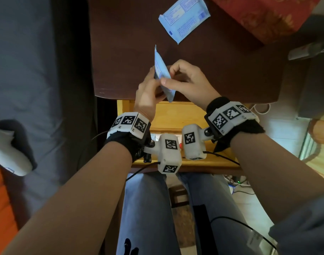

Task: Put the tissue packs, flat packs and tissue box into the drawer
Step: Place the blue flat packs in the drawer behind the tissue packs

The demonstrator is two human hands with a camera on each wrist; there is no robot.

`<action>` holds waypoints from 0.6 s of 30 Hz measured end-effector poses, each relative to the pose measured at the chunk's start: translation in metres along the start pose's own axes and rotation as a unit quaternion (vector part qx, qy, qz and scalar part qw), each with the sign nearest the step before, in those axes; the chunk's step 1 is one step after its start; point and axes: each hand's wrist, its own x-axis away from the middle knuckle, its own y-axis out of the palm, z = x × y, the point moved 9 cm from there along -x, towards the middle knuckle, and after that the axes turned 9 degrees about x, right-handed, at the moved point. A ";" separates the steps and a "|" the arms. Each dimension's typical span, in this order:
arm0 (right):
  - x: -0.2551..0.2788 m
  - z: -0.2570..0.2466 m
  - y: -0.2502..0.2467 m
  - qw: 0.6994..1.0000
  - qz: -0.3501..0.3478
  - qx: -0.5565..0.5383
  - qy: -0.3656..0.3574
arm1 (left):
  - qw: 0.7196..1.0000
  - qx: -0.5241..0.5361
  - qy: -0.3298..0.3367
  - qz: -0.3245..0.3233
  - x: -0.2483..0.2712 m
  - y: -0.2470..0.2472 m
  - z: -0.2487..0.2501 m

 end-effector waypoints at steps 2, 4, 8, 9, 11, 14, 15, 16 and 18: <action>0.005 0.003 0.001 0.999 -0.018 -0.034 0.015 | 1.000 -0.011 0.010 -0.007 0.006 0.005 0.002; 0.009 0.010 0.002 0.998 -0.030 -0.044 0.035 | 1.000 -0.021 0.016 -0.004 0.009 0.006 0.003; 0.015 0.021 -0.002 0.998 -0.023 -0.033 0.049 | 0.999 -0.039 0.024 0.001 0.010 0.009 0.002; 0.016 0.024 -0.006 0.998 -0.007 -0.031 0.053 | 0.999 -0.043 0.026 0.003 0.011 0.009 0.001; 0.017 0.032 -0.019 0.997 0.038 -0.022 0.065 | 0.998 -0.060 0.032 0.011 0.013 0.009 -0.002; 0.021 0.051 -0.034 0.988 0.093 -0.023 0.119 | 0.994 -0.096 0.051 0.022 0.011 0.007 -0.003; 0.022 0.057 -0.034 0.985 0.090 -0.048 0.142 | 0.992 -0.107 0.059 0.022 0.009 0.007 -0.003; 0.023 0.063 -0.031 0.981 0.074 -0.078 0.164 | 0.991 -0.118 0.063 0.016 0.008 0.009 -0.004; 0.024 0.067 -0.022 0.975 0.025 -0.119 0.188 | 0.989 -0.134 0.065 -0.007 0.006 0.017 -0.006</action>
